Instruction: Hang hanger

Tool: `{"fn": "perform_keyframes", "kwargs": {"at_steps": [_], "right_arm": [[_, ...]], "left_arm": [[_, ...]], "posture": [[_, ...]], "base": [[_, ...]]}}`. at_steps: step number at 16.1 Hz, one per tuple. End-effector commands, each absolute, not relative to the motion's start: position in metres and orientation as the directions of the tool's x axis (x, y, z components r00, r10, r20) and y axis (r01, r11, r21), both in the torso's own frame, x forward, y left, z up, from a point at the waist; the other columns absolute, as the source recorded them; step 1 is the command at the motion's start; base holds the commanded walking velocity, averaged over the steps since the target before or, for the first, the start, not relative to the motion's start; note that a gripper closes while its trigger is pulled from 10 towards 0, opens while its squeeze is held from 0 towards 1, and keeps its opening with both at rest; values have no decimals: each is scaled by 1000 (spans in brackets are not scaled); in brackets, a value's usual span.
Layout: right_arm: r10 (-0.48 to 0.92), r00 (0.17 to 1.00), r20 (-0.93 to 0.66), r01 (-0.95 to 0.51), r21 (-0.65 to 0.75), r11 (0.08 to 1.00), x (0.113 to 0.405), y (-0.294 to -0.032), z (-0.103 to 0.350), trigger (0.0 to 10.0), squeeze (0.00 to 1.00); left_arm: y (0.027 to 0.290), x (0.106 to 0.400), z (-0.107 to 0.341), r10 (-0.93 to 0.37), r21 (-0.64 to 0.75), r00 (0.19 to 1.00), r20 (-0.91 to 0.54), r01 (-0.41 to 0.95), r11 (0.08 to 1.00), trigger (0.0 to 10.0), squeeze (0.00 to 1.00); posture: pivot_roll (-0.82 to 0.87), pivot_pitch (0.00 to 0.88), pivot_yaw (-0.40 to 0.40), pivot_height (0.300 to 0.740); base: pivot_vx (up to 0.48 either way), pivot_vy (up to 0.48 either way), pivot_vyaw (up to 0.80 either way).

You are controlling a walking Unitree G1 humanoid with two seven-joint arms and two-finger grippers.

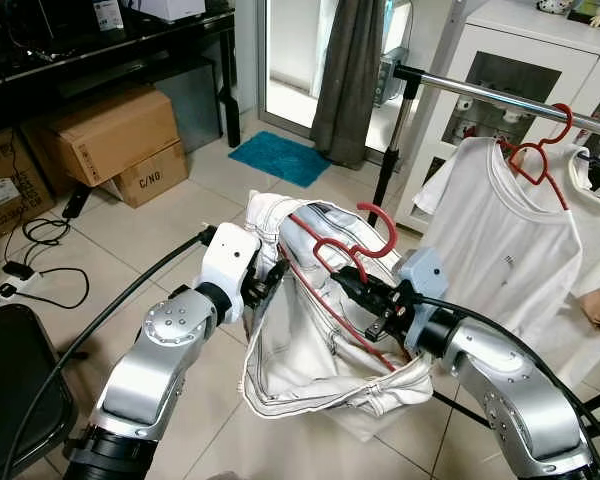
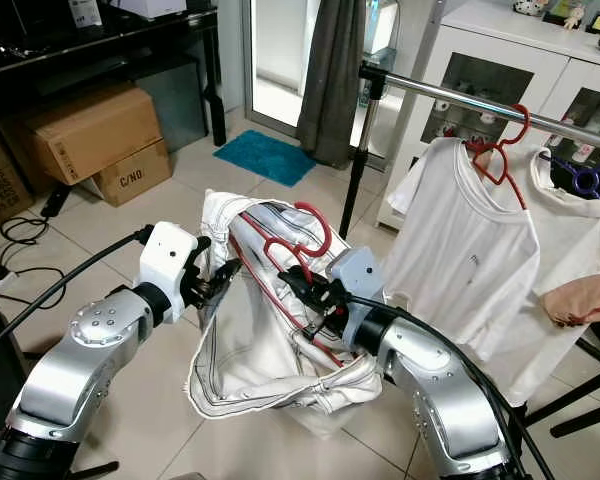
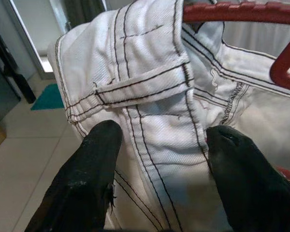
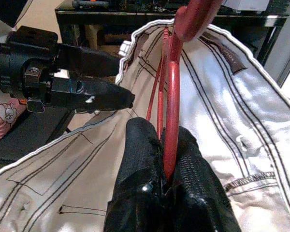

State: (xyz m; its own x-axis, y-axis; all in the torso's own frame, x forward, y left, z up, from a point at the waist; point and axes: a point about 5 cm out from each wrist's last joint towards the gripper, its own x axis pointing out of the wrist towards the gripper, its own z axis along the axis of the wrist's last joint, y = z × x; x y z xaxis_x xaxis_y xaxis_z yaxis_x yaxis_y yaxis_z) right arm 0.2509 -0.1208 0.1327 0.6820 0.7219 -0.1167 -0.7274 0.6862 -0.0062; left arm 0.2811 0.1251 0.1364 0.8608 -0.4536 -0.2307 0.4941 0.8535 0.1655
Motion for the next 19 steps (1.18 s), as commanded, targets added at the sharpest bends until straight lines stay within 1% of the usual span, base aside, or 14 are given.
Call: {"fn": "perform_keyframes", "kwargs": {"at_steps": [1,10,19], "right_arm": [[722,691,-38,-723,-48,689,257,-124,150,0,0],[721,693,-25,-721,-50,691,262,-128,155,0,0],[697,716,-32,-698,-54,714,266,-133,155,0,0]], "left_arm": [[127,282,136,-435,164,868,-240,478,863,0,0],[138,284,132,-363,106,891,-272,403,909,0,0],[144,286,134,-362,88,898,-250,394,915,0,0]], "posture": [[-74,0,-40,740],[-74,0,-47,740],[-77,0,-49,740]], "base": [[0,0,0],[0,0,0],[0,0,0]]}}
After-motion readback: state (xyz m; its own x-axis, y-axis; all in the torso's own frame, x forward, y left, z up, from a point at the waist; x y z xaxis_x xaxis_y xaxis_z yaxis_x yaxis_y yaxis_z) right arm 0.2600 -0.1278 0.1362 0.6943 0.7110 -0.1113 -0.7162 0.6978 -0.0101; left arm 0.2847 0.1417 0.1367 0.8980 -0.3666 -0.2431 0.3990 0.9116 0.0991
